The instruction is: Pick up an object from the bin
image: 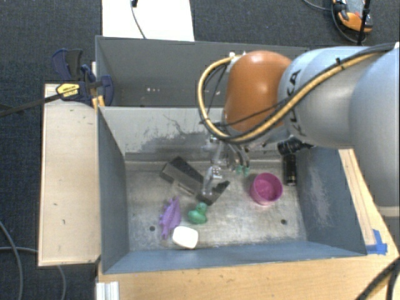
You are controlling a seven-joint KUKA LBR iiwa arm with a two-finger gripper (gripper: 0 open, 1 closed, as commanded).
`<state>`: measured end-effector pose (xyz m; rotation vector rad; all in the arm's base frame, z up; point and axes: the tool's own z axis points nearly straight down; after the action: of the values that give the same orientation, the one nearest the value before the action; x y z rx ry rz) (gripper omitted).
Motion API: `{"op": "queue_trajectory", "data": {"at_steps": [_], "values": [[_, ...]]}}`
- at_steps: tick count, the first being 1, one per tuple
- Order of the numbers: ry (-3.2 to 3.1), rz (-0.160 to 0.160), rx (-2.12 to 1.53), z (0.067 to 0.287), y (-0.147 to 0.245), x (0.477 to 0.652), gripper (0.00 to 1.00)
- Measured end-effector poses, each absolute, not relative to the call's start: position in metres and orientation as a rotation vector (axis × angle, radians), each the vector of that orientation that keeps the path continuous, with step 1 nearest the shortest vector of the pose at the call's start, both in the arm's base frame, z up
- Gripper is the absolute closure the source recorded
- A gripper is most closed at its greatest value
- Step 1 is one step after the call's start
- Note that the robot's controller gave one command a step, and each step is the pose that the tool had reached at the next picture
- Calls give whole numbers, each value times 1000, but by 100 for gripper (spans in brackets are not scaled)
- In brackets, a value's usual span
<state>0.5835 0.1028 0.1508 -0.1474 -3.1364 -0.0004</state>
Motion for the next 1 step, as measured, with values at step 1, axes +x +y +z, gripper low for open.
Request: {"op": "queue_trajectory", "data": {"at_steps": [1], "values": [[-3133, -3, -278, 147, 117, 588, 0]]}}
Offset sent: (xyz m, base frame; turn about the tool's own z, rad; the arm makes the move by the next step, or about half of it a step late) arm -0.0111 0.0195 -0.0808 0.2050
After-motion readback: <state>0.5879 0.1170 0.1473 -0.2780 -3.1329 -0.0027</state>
